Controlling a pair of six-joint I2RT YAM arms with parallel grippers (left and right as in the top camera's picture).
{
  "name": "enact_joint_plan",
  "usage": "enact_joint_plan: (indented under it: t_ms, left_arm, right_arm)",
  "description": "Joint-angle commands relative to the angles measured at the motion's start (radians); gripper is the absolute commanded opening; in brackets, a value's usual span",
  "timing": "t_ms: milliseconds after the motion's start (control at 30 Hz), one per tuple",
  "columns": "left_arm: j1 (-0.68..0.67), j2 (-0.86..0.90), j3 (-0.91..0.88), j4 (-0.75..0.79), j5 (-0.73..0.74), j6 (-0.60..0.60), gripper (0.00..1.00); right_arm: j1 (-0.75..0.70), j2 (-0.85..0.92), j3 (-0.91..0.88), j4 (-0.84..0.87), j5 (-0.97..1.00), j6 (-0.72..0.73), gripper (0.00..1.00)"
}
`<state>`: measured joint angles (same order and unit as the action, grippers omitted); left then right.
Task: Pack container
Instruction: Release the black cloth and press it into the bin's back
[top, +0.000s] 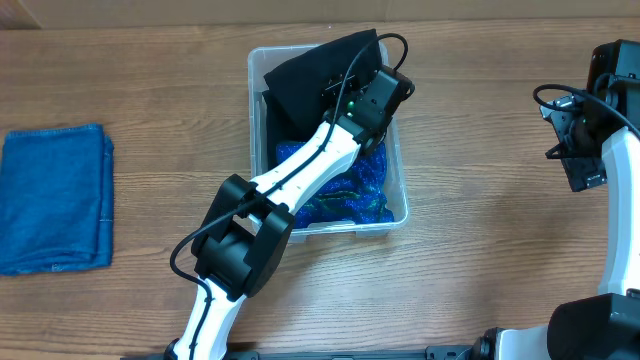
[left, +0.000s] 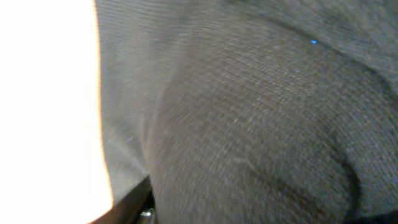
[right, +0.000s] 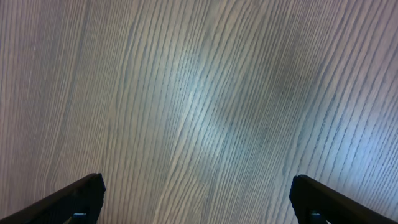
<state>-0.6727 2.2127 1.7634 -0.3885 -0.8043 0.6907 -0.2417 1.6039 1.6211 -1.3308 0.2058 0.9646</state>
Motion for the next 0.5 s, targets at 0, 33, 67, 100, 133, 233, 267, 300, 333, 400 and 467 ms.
enact_joint_plan:
  t_ms: [0,33,67,100,133,233,267,300,333,400,467]
  left_arm:
    - [-0.009,-0.042,0.027,0.016,-0.060,-0.111,0.61]
    - [-0.007,-0.048,0.027,-0.002,-0.059,-0.112,0.69]
    - [-0.006,-0.049,0.027,-0.023,-0.059,-0.112,0.75]
    - [-0.006,-0.049,0.027,-0.035,-0.057,-0.112,0.77]
    - [-0.006,-0.049,0.027,-0.055,-0.040,-0.116,0.77]
    - [-0.011,-0.055,0.027,-0.066,0.013,-0.196,0.78]
    - [-0.011,-0.068,0.027,-0.074,0.043,-0.244,0.78]
    - [-0.011,-0.085,0.027,-0.085,0.078,-0.285,0.78]
    - [-0.011,-0.124,0.027,-0.109,0.158,-0.335,0.78]
    - [-0.007,-0.208,0.027,-0.141,0.307,-0.399,0.78]
    - [-0.001,-0.287,0.027,-0.137,0.396,-0.418,0.78]
  right_arm:
    - [-0.002,-0.003,0.001,0.002,0.002,0.005,1.00]
    - [-0.002,-0.003,0.001,0.002,0.003,0.005,1.00]
    - [-0.002,-0.003,0.001,0.002,0.003,0.005,1.00]
    - [-0.002,-0.003,0.002,0.002,0.003,0.005,1.00]
    - [-0.002,-0.003,0.001,0.002,0.003,0.005,1.00]
    - [-0.002,-0.003,0.001,0.002,0.003,0.005,1.00]
    - [-0.002,-0.003,0.002,0.002,0.003,0.005,1.00]
    - [-0.002,-0.003,0.001,0.002,0.002,0.005,1.00]
    - [-0.002,-0.003,0.001,0.002,0.002,0.005,1.00]
    - [-0.002,-0.003,0.001,0.002,0.003,0.005,1.00]
    - [-0.002,-0.003,0.001,0.002,0.003,0.005,1.00]
